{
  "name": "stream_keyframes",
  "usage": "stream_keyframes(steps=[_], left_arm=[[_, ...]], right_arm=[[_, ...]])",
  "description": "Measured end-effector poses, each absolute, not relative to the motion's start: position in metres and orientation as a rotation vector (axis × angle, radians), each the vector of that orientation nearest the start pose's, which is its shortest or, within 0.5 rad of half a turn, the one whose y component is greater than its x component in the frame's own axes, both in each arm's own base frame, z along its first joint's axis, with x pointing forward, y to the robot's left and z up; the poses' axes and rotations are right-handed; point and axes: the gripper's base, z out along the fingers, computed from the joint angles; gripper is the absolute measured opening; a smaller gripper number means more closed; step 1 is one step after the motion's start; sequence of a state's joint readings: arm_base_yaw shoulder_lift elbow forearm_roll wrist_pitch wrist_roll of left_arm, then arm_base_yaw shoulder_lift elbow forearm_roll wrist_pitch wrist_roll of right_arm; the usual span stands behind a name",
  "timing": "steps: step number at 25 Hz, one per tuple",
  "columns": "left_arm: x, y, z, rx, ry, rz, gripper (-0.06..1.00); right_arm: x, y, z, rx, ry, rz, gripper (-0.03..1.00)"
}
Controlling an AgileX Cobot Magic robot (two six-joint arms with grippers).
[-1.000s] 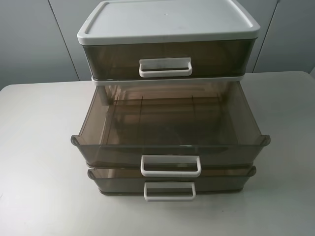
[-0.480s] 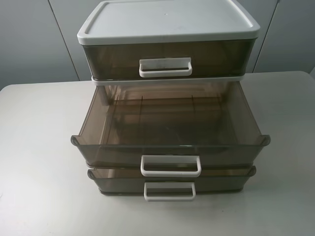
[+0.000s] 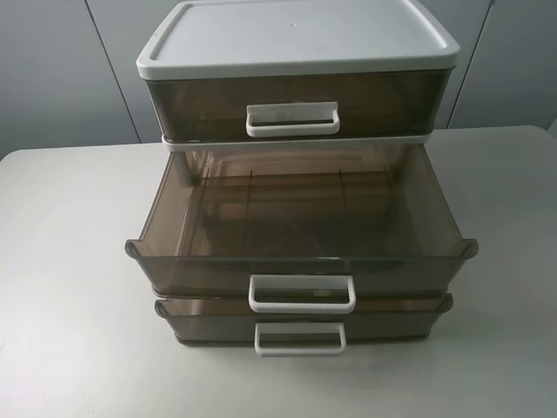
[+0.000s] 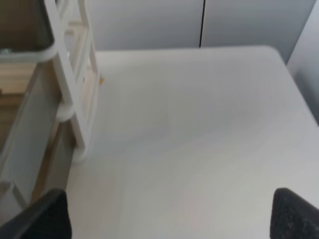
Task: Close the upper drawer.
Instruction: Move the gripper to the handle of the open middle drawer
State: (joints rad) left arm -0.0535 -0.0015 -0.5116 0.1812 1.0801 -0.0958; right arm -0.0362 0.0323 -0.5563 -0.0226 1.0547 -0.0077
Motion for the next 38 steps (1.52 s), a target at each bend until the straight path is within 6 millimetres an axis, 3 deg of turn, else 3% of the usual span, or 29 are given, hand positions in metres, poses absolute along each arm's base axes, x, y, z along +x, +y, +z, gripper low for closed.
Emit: stream_keyframes(steps=[4, 9, 13, 16, 20, 27, 32, 38], left_arm=[[-0.007, 0.015, 0.28, -0.055, 2.039, 0.124, 0.74], [-0.007, 0.015, 0.28, -0.055, 2.039, 0.124, 0.74], [-0.007, 0.015, 0.28, -0.055, 2.039, 0.124, 0.74], [-0.007, 0.015, 0.28, -0.055, 2.039, 0.124, 0.74], [-0.007, 0.015, 0.28, -0.055, 2.039, 0.124, 0.74], [-0.007, 0.015, 0.28, -0.055, 2.039, 0.124, 0.74], [-0.007, 0.015, 0.28, -0.055, 2.039, 0.124, 0.74], [-0.007, 0.015, 0.28, -0.055, 2.039, 0.124, 0.74]], right_arm=[[0.023, -0.005, 0.315, -0.021, 2.105, -0.086, 0.61], [0.088, 0.005, 0.345, -0.276, 2.188, -0.1, 0.61], [0.137, 0.043, 0.365, -0.562, 2.198, -0.037, 0.61], [0.154, 0.083, 0.369, -0.776, 2.173, 0.038, 0.61], [0.154, 0.133, 0.361, -1.042, 2.13, 0.156, 0.61], [0.126, 0.199, 0.329, -1.395, 2.135, 0.343, 0.61], [0.112, 0.224, 0.305, -1.568, 2.214, 0.428, 0.61], [0.107, 0.239, 0.282, -1.715, 2.3, 0.513, 0.61]])
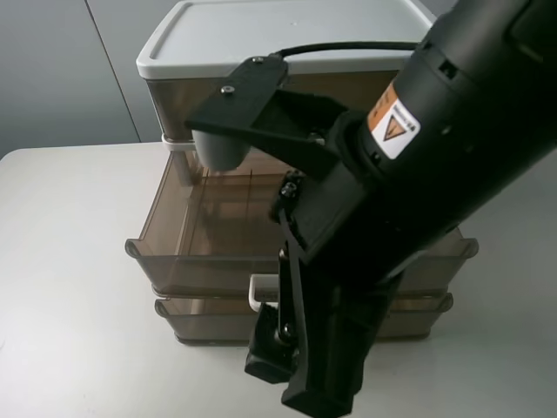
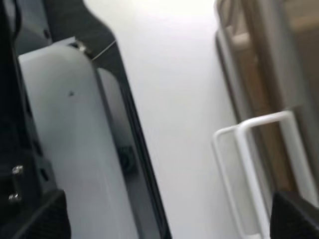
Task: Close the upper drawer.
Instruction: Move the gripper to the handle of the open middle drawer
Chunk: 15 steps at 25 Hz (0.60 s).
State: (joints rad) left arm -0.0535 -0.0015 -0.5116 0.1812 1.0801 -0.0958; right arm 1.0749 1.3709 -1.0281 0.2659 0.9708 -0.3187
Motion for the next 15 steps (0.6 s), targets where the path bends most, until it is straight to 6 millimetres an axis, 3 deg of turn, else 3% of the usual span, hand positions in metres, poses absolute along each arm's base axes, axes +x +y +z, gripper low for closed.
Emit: stream_keyframes(steps=[8, 15], left_arm=[[-0.007, 0.015, 0.28, -0.055, 2.039, 0.124, 0.74], [-0.007, 0.015, 0.28, -0.055, 2.039, 0.124, 0.74]], right_arm=[[0.106, 0.24, 0.241, -1.775, 2.351, 0.484, 0.61], [0.107, 0.238, 0.221, -1.801, 2.376, 0.433, 0.61]])
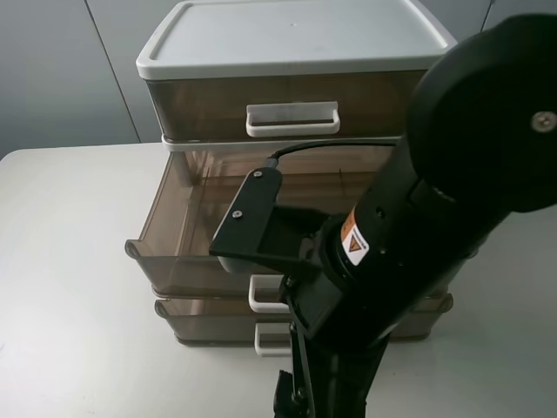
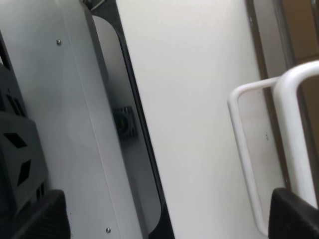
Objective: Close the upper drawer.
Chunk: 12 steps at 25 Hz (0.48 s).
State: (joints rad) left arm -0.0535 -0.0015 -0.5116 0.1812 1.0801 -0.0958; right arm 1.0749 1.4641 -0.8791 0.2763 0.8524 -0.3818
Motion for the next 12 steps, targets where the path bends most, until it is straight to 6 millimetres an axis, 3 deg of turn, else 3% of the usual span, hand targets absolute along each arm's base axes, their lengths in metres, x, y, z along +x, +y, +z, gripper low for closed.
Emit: stream_keyframes(steps=[10, 12], left_arm=[[-0.007, 0.015, 0.28, -0.055, 2.039, 0.124, 0.74], [-0.007, 0.015, 0.28, -0.055, 2.039, 0.124, 0.74]], right_arm=[[0.113, 0.243, 0.202, -1.782, 2.404, 0.274, 0.6], [0.125, 0.244, 0.204, -1.757, 2.331, 0.216, 0.6]])
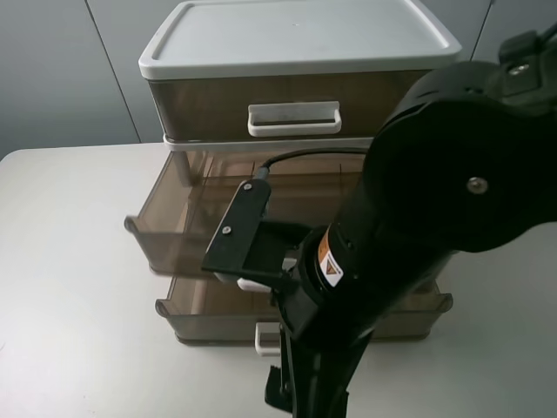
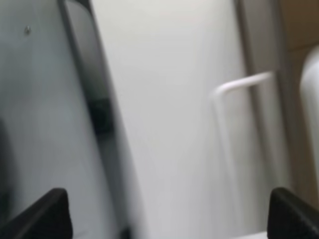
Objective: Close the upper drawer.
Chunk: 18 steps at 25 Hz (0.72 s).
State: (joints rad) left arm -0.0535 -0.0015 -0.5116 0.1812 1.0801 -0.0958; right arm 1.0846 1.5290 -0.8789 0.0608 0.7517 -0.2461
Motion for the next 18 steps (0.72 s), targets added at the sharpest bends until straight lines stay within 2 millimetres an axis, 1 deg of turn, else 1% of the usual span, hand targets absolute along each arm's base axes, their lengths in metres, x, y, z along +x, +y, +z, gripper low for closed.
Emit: stream_keyframes(steps=[2, 3, 5, 12, 16, 18], left_arm=[[-0.007, 0.015, 0.28, -0.055, 2.039, 0.124, 0.74], [-0.007, 0.015, 0.28, -0.055, 2.039, 0.124, 0.74], [-0.007, 0.015, 0.28, -0.055, 2.039, 0.124, 0.74], [-0.007, 0.015, 0.28, -0.055, 2.039, 0.124, 0.74], [-0.007, 0.015, 0.28, -0.055, 2.039, 0.124, 0.74], [-0.007, 0.015, 0.28, -0.055, 2.039, 0.124, 0.74]], right_arm=[[0.143, 0.241, 0.206, -1.733, 2.262, 0.123, 0.61], [0.149, 0.24, 0.208, -1.72, 2.242, 0.106, 0.61], [0.156, 0.24, 0.212, -1.7, 2.216, 0.088, 0.61], [0.179, 0.232, 0.215, -1.605, 2.182, 0.064, 0.61], [0.189, 0.229, 0.213, -1.547, 2.195, 0.075, 0.61], [0.197, 0.229, 0.209, -1.533, 2.175, 0.063, 0.61]])
